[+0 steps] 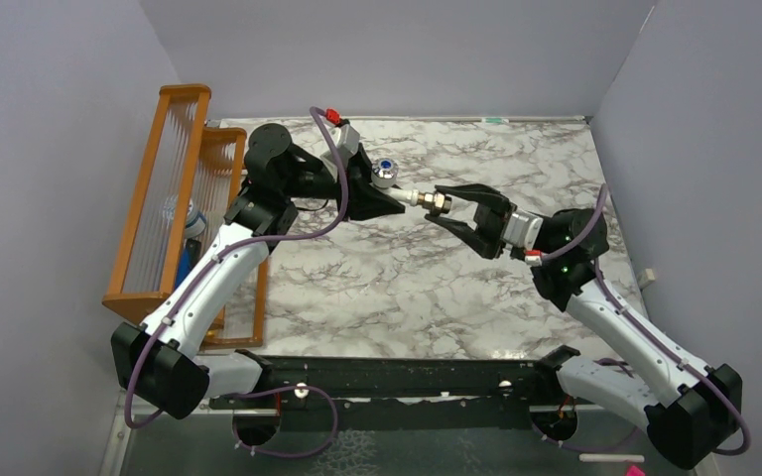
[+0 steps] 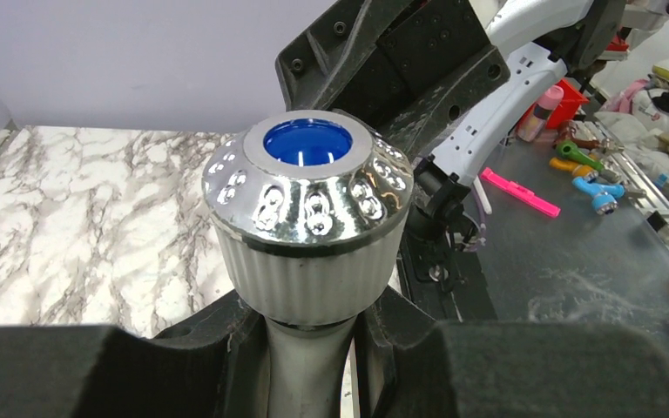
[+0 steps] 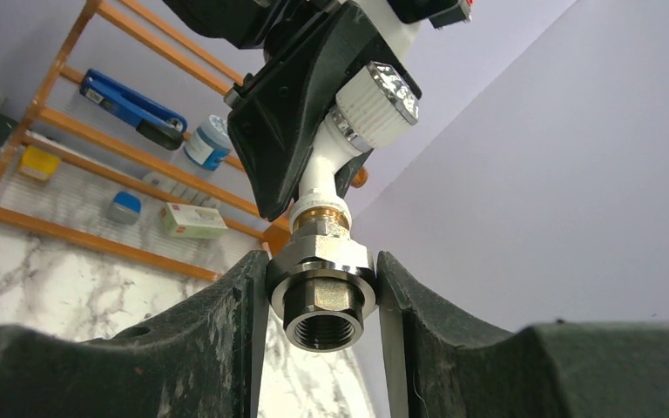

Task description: Install the water faucets

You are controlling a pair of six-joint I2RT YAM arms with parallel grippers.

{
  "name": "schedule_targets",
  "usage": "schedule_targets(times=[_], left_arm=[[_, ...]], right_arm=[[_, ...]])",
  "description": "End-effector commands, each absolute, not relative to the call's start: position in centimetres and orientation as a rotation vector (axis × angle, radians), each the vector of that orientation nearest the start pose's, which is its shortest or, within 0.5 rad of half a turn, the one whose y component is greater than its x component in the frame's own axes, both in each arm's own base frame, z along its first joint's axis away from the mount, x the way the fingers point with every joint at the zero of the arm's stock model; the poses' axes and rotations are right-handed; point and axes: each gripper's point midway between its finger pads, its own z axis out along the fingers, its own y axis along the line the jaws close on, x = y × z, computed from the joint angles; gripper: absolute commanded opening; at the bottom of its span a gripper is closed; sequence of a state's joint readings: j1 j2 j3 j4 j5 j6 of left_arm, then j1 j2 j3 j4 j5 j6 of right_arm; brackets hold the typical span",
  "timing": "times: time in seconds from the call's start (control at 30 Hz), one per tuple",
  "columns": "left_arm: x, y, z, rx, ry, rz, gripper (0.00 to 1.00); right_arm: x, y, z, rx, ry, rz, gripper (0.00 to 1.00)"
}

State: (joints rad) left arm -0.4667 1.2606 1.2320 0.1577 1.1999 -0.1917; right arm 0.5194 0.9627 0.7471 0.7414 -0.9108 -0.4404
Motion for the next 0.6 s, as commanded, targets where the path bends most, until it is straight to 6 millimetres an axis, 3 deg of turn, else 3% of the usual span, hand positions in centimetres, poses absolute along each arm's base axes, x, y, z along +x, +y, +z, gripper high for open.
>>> schedule_targets(times=[0.0,0.17,0.3,0.43,0.57], left_arm=[[20.5,-29.1,42.2,1.251,1.028,-1.284,0.0],[20.9,-29.0,42.6,1.241,1.006,-1.23,0.0],[21.1,-29.0,42.9,1.24,0.998,-1.21,0.0],[21.3,-29.1,42.9,1.247,0.995,-1.197,0.0],[21.5,-29.1,42.9,1.251,0.999,-1.191,0.0]], right_arm=[[21.3,26.5,41.4,-1.053,0.663,0.705,0.08],[20.6,26.7,41.1,-0.92,0.86,0.978,0.01],[20.2,26.8,41.2,-0.77,1.053,1.193,0.01],[21.0,26.3,41.1,-0.497,1.252,1.377,0.01],[20.9,26.2,41.1,-0.389,1.322,1.473,0.01]])
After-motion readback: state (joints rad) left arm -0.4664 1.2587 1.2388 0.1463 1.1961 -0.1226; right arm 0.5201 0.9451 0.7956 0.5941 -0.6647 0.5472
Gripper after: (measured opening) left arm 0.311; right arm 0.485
